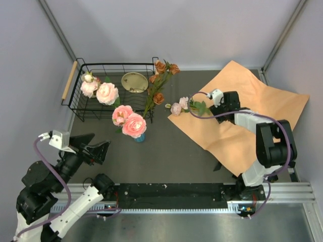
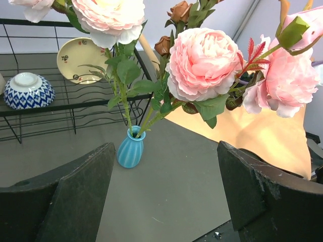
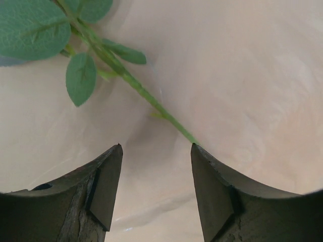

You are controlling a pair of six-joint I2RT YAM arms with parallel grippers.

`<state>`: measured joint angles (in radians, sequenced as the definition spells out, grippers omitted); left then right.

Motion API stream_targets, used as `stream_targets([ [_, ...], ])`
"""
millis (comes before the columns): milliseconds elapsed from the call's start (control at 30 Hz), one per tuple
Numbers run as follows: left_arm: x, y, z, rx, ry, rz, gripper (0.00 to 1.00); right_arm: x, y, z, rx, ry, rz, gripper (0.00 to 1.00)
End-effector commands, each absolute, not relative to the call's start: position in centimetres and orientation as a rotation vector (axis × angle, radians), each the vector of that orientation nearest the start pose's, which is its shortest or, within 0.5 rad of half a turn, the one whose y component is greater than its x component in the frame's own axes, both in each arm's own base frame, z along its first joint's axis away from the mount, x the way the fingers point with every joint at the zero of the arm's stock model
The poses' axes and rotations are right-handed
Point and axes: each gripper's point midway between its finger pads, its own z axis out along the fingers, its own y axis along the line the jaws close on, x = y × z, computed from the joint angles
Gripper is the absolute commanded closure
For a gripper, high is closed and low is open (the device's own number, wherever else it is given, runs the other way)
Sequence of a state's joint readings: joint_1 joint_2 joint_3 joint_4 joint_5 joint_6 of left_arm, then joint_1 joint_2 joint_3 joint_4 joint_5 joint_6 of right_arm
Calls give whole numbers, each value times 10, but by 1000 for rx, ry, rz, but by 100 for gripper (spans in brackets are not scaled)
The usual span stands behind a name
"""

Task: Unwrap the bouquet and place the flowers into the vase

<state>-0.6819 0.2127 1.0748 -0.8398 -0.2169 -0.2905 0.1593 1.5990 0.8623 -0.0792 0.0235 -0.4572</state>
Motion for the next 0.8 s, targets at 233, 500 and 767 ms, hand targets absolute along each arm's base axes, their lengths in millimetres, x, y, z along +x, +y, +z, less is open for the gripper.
stream_targets([
  [233,124,-60,371,185,1568,-530,12,430,73,34,-1162,2184,5,44],
  [500,131,-66,358,167,1593,-534,12,448,73,42,-1166,2175,-14,94],
  [767,131,-75,352,164,1610,-589,13,449,75,40,-1152,2195,1,100],
])
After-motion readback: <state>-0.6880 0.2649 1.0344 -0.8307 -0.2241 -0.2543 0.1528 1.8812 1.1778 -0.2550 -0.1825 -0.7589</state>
